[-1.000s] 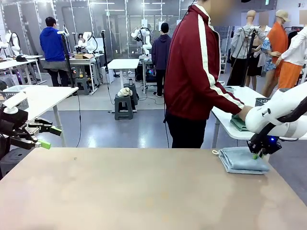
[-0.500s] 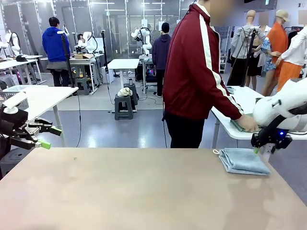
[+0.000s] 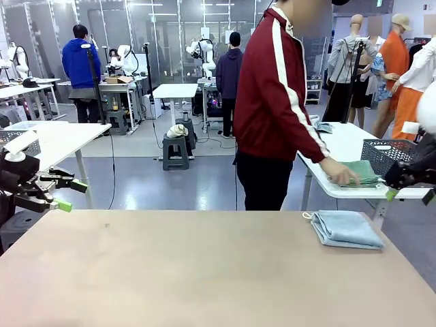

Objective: Fold the towels and place them in the basket.
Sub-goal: Place the folded Towel with hook on the right side of the table.

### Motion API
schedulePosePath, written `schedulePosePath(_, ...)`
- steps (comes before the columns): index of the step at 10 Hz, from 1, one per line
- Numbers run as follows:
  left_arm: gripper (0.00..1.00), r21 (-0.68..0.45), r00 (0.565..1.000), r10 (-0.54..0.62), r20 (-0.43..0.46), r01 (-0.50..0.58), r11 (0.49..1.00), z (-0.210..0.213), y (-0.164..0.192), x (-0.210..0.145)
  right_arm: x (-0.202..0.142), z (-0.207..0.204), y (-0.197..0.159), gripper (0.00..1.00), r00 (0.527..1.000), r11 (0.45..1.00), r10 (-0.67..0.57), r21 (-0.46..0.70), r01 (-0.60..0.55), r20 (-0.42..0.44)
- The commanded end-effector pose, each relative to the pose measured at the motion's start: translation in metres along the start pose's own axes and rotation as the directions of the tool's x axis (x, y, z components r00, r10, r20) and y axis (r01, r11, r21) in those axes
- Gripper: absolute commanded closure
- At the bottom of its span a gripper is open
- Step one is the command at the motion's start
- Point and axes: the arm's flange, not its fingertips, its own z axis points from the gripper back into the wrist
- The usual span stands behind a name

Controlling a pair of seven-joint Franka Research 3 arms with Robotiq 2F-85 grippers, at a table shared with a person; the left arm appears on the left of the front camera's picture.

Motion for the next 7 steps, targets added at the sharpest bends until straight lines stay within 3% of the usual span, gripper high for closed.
schedulePosePath(1, 0.16, 0.002, 1.000, -0.003, 0.005, 0.003, 1.000, 0.000, -0.003, 0.002, -0.034, 0.023, 0.010, 0.16, 1.000, 1.000, 0.011, 0.026, -0.010, -0.001)
schedulePosePath(4, 0.16, 0.002, 1.000, -0.003, 0.005, 0.003, 1.000, 0.000, -0.003, 0.002, -0.056, 0.035, 0.013, 0.16, 0.998, 0.997, 0.069, 0.035, -0.069, 0.005)
schedulePosePath(7, 0.16, 0.002, 1.000, -0.003, 0.005, 0.003, 1.000, 0.000, -0.003, 0.002, -0.047, 0.040, 0.014, 0.16, 0.999, 0.999, 0.036, 0.027, -0.036, 0.008)
